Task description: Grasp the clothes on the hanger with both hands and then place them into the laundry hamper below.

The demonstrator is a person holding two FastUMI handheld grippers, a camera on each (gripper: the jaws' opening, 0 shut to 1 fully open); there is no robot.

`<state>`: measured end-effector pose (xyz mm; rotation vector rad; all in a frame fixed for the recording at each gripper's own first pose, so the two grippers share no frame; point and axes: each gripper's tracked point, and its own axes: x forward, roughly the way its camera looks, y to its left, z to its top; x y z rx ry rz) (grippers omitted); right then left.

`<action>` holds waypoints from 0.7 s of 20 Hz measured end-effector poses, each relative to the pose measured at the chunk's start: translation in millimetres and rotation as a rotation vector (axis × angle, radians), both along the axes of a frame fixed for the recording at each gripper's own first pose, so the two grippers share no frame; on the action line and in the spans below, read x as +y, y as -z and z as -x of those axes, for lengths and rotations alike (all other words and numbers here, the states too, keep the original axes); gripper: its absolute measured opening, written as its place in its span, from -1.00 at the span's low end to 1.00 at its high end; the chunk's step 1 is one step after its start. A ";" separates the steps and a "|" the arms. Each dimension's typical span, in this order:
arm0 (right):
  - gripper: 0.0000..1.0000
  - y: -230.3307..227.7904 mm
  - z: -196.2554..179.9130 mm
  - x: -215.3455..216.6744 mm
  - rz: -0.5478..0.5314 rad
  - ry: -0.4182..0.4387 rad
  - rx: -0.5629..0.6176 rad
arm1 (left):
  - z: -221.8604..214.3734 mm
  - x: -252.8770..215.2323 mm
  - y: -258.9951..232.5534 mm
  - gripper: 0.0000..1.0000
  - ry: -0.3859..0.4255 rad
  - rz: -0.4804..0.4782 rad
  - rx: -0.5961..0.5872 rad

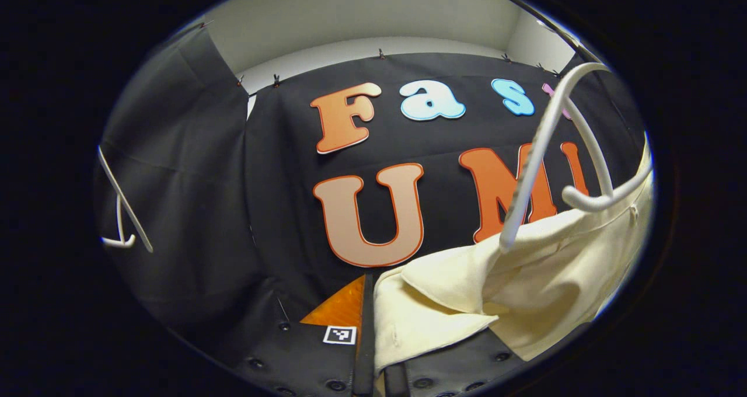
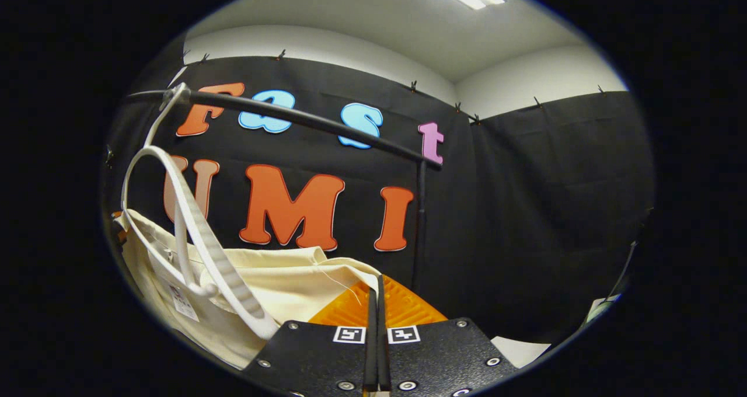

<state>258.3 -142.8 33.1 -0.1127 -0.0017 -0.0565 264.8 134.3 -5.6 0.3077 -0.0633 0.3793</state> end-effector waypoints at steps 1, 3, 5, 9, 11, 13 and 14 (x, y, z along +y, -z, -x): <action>-1.00 16.6 4.2 -0.1 -0.019 0.001 0.019 | 7.7 0.8 9.6 -0.84 -0.002 0.008 0.005; -1.00 45.1 17.1 2.6 -0.038 0.003 0.045 | 23.6 5.5 21.6 -0.84 -0.013 0.011 0.014; -1.00 63.2 30.9 4.1 -0.046 0.004 0.056 | 41.9 9.4 30.9 -0.84 -0.024 0.010 0.021; -1.00 69.7 70.0 16.7 -0.054 -0.006 0.049 | 85.4 20.3 39.0 -0.84 -0.047 0.033 0.032; -1.00 62.0 90.6 25.1 -0.045 -0.020 0.040 | 108.9 21.2 35.0 -0.84 -0.055 0.040 0.024; -1.00 52.6 112.9 28.6 -0.022 -0.035 0.030 | 130.0 22.1 21.8 -0.84 -0.063 0.022 0.005; -1.00 48.5 123.3 31.0 -0.015 -0.046 0.031 | 141.6 21.8 16.4 -0.84 -0.068 0.018 -0.003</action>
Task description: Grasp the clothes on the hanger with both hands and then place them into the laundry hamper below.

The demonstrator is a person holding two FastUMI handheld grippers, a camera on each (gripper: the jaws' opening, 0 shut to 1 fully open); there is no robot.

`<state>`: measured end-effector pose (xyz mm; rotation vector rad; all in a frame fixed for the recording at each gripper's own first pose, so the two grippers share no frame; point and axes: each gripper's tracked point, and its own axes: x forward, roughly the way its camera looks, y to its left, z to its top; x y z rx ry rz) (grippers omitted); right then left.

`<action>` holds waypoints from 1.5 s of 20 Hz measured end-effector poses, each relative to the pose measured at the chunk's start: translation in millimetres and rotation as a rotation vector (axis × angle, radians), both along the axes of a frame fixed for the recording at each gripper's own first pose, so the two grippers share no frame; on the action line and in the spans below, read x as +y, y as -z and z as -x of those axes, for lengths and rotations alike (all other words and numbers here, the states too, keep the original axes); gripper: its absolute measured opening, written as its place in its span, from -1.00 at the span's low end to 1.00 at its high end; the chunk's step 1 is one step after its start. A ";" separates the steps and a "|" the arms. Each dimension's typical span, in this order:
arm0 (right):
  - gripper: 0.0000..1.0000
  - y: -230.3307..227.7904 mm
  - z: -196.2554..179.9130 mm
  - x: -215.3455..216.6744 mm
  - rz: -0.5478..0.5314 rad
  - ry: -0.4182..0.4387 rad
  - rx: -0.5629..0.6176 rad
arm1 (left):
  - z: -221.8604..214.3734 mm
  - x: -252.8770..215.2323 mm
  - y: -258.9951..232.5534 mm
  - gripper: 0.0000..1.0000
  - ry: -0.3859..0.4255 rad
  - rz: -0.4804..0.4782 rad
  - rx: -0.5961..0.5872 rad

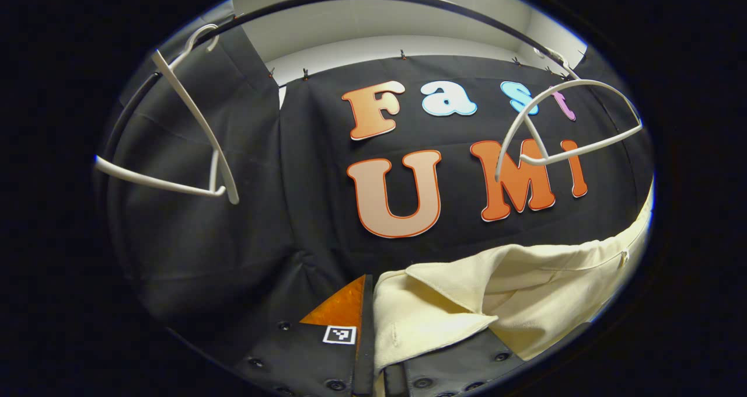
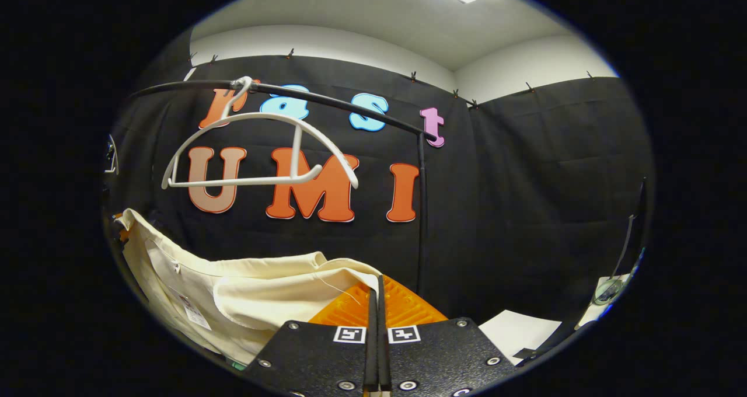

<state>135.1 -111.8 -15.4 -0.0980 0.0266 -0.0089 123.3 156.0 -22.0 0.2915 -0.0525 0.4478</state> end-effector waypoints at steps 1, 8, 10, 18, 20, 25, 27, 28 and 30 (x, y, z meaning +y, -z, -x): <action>-1.00 -2.3 8.9 0.9 0.001 -0.008 0.006 | 9.9 -1.2 -5.0 -0.84 0.003 0.000 -0.006; -1.00 6.7 54.3 58.1 -0.018 -0.146 0.065 | 49.9 -46.4 -2.0 -0.74 0.129 0.091 0.036; -1.00 12.7 57.2 93.1 -0.019 -0.223 0.085 | 51.4 -63.5 5.2 -0.74 0.168 0.126 0.053; -1.00 26.7 60.9 225.6 -0.025 -0.514 0.114 | 50.7 -142.5 20.1 -0.60 0.352 0.254 0.096; -1.00 47.4 56.8 239.4 -0.038 -0.541 0.150 | 46.7 -166.2 33.2 -0.60 0.434 0.279 0.132; -1.00 112.0 44.7 256.3 -0.076 -0.551 0.312 | 40.9 -196.7 94.3 -0.58 0.522 0.313 0.279; -1.00 139.7 39.6 255.9 -0.094 -0.533 0.382 | 45.9 -197.2 127.4 -0.55 0.504 0.355 0.339; -0.99 152.9 39.9 249.8 -0.095 -0.520 0.416 | 48.9 -197.3 145.2 -0.55 0.498 0.383 0.374; -1.00 184.7 37.2 248.5 -0.089 -0.497 0.481 | 48.6 -197.4 172.3 -0.55 0.485 0.421 0.448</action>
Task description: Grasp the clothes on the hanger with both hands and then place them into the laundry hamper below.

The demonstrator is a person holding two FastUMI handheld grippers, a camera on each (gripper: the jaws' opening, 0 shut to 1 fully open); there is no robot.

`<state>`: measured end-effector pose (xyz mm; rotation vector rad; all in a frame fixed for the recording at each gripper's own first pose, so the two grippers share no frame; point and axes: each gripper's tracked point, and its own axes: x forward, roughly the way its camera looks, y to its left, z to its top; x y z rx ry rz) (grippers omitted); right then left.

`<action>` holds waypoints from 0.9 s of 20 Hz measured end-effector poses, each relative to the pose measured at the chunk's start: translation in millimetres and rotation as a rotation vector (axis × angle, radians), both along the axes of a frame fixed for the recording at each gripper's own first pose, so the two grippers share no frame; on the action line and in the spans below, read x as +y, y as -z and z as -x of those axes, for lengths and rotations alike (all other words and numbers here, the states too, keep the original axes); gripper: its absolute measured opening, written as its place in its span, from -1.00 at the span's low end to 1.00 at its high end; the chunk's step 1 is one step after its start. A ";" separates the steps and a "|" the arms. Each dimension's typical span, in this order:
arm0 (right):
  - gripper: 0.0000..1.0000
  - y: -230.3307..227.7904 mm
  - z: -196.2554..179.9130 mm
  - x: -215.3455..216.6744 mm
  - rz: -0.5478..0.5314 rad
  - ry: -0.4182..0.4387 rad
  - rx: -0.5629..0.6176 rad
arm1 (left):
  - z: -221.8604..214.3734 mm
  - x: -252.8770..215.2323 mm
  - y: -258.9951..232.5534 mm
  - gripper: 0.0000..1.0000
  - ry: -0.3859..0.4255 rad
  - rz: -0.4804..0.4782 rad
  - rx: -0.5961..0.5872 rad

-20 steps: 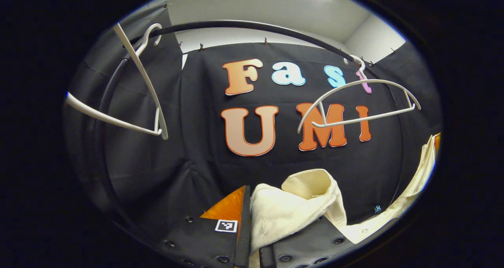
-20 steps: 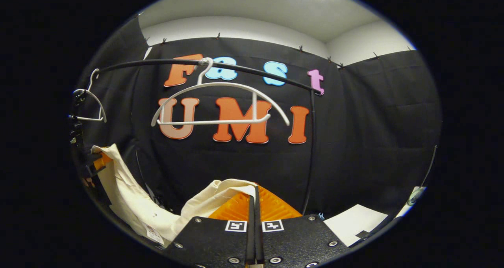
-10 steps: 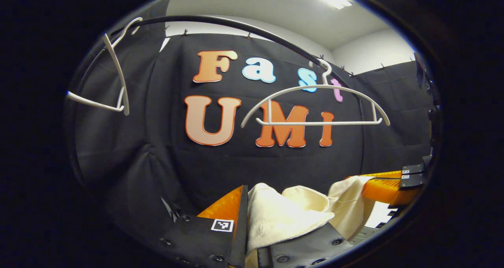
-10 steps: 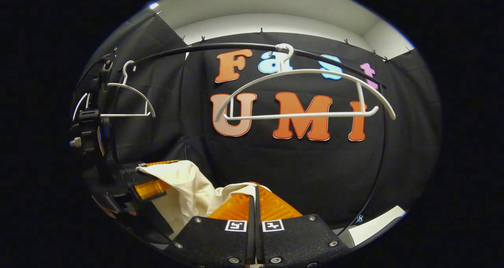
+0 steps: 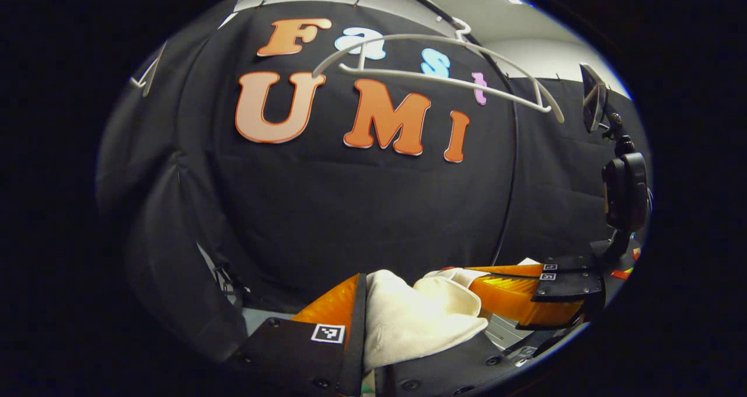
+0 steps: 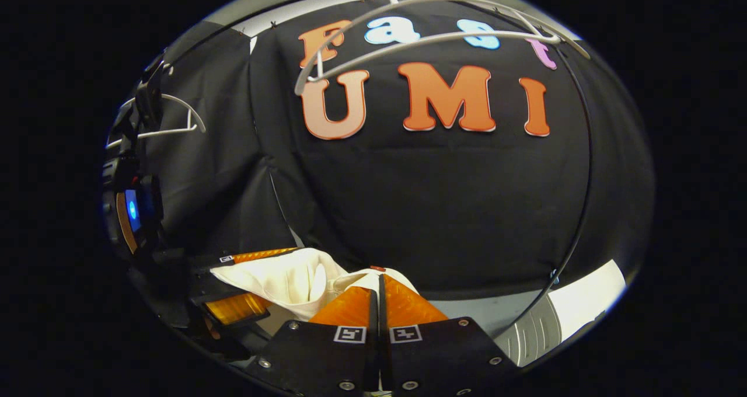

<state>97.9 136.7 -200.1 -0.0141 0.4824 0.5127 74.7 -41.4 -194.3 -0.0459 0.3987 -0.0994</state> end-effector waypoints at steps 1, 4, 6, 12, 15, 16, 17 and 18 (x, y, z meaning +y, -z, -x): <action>-0.99 15.7 1.6 -3.9 0.013 0.002 0.029 | 1.3 0.8 12.2 -0.54 0.001 0.007 0.036; -0.99 52.1 5.3 -7.1 0.057 0.009 0.103 | 4.8 -3.9 48.8 -0.55 0.002 0.008 0.132; -0.96 80.7 9.7 -9.4 0.081 0.011 0.154 | 6.6 -3.5 70.4 -0.55 -0.004 -0.019 0.200; -0.77 151.0 31.2 -23.4 0.069 0.074 0.313 | 44.8 4.9 140.3 0.11 -0.006 0.015 0.413; 0.02 174.3 44.1 -33.5 0.050 0.114 0.394 | 75.2 15.0 166.6 0.96 -0.028 0.040 0.510; 0.37 181.8 49.7 -39.0 0.045 0.135 0.422 | 79.5 21.1 167.8 0.95 -0.043 0.041 0.520; 0.72 187.4 59.4 -47.1 0.036 0.154 0.446 | 85.3 26.9 170.1 0.95 -0.054 0.042 0.530; 0.83 191.5 68.1 -55.3 0.025 0.170 0.465 | 90.8 29.9 169.8 0.95 -0.066 0.043 0.533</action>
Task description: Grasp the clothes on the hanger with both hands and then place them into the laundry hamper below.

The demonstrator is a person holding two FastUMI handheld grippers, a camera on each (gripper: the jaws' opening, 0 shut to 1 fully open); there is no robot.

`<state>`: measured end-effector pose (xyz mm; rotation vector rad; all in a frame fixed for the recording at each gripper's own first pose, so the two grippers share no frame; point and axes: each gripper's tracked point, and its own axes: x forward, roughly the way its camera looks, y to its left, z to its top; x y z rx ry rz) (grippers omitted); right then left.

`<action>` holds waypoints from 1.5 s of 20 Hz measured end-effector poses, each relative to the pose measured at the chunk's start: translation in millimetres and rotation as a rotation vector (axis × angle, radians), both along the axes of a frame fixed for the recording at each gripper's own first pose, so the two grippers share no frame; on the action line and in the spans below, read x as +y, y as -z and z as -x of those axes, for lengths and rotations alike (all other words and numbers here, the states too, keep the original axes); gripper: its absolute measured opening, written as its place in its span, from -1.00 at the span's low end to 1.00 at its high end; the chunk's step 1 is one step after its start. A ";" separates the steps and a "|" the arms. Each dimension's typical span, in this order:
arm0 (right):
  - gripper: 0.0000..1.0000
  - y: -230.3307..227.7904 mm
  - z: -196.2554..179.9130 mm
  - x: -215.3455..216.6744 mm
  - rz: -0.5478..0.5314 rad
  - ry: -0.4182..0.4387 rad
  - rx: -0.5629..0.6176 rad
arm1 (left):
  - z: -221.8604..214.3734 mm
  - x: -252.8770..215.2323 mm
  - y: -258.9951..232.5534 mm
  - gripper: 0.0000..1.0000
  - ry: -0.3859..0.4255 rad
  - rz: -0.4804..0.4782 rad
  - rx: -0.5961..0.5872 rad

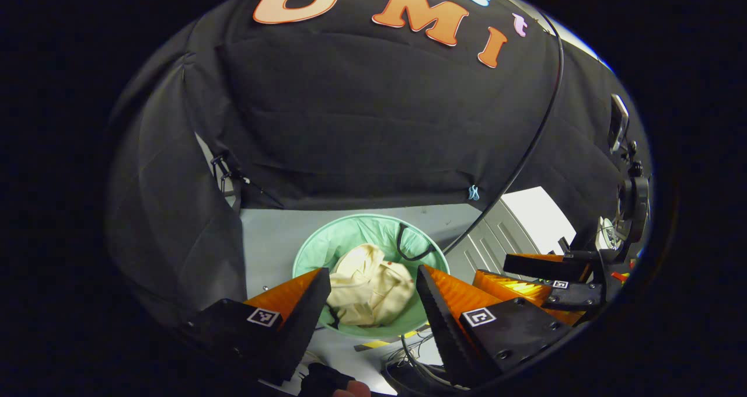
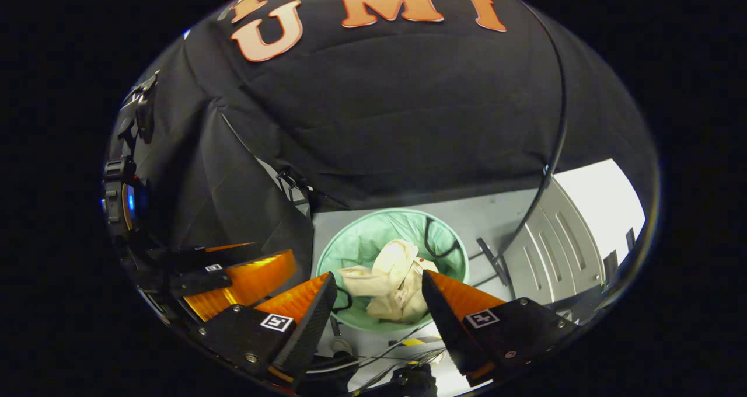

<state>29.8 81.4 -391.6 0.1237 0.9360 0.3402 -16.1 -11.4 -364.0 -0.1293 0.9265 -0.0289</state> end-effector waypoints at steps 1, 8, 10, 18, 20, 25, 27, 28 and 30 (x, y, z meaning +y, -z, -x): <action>0.86 5.8 4.6 -8.0 -0.001 0.016 0.010 | 4.2 0.9 -3.0 0.95 -0.009 0.005 -0.002; 0.89 -0.6 17.2 -37.2 0.012 0.082 -0.003 | 19.6 10.7 -22.4 0.90 -0.034 0.012 -0.045; 0.89 -7.5 15.4 -37.4 0.019 0.083 -0.021 | 19.5 9.9 -25.3 0.96 -0.034 0.015 -0.051; 0.89 -67.0 12.0 -18.7 0.024 0.033 -0.160 | 18.7 9.8 -68.6 0.96 -0.034 0.021 -0.142; 0.89 -106.1 2.9 -15.0 0.014 0.029 -0.254 | 10.5 12.3 -99.4 1.00 -0.025 0.005 -0.220; 0.89 -222.8 -20.0 -16.3 -0.022 0.056 -0.528 | -6.4 18.2 -198.3 1.00 -0.043 -0.016 -0.445; 0.89 -265.5 -22.6 -27.5 -0.036 0.071 -0.610 | -12.3 19.2 -234.3 1.00 -0.054 -0.013 -0.525; 0.89 -287.2 -20.7 -35.2 -0.041 0.082 -0.651 | -15.8 23.3 -252.7 0.94 -0.058 -0.017 -0.567; 0.89 -325.7 -17.5 -47.7 -0.055 0.110 -0.705 | -22.2 32.0 -283.4 1.00 -0.082 -0.035 -0.642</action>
